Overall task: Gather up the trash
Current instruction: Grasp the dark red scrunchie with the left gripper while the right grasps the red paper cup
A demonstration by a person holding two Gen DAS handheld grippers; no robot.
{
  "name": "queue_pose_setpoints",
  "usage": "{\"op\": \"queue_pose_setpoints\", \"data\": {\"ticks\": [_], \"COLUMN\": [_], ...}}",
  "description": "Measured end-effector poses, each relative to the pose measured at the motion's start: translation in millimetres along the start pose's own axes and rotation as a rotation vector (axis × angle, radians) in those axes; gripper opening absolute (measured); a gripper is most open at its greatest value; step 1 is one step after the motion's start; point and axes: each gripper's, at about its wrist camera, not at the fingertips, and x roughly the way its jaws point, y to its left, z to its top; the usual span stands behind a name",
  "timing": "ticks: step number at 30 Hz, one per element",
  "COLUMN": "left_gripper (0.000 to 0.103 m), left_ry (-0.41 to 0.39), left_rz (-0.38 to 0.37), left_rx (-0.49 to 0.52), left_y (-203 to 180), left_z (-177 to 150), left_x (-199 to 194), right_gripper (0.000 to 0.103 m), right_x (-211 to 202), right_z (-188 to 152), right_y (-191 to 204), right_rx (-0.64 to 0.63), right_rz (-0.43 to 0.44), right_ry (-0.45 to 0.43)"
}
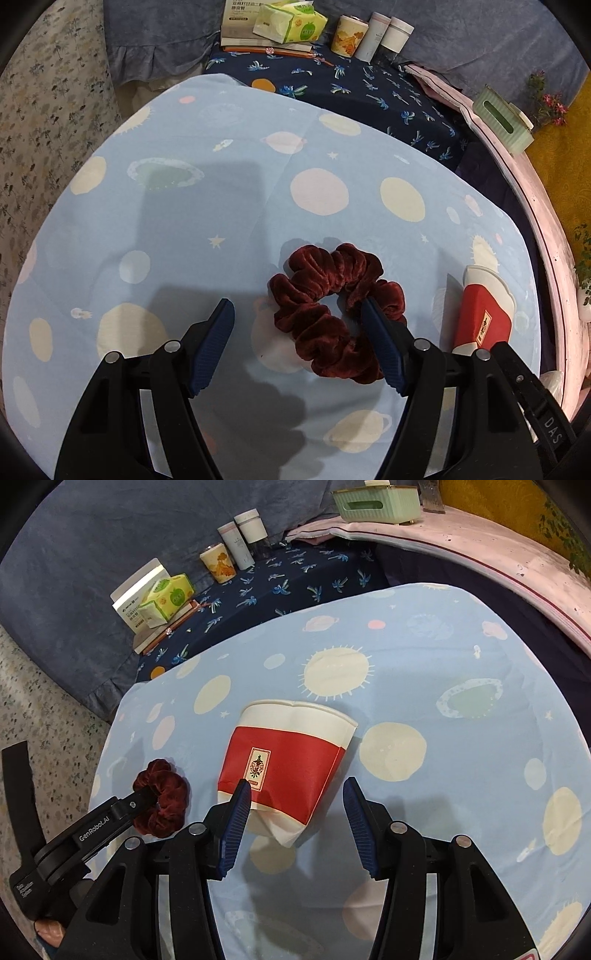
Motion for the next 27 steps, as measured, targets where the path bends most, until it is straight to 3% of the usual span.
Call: {"op": "queue_pose_setpoints", "data": {"ticks": [7,12,16,19,27], "left_gripper": [0.067,0.060,0.037,0.023,0.018], "left_ry": [-0.022,-0.033,-0.023,-0.014,-0.021], "left_rz": [0.002,-0.004,-0.034,-0.052,-0.067], "left_rx": [0.025,0.042,0.048,0.050,0.075], "left_y": [-3.7,-7.9,-9.8,-11.5,-20.7], "left_z": [-0.4,0.1,0.7,-0.2,-9.5], "left_x": [4.1,5.7,5.9,5.7,-6.7], "right_gripper": [0.052,0.052,0.047,0.035,0.035], "right_x": [13.0,19.8,22.9,22.2,6.2], "right_z": [-3.3,-5.3,-10.1,-11.7,-13.1], "right_y": [2.7,9.9,18.1,22.2,22.7], "right_rx": [0.001,-0.006,-0.034,-0.040,-0.048], "right_rz": [0.015,0.036,0.037,0.053,0.047], "right_ry": [0.013,0.020,0.025,0.022,-0.006]}}
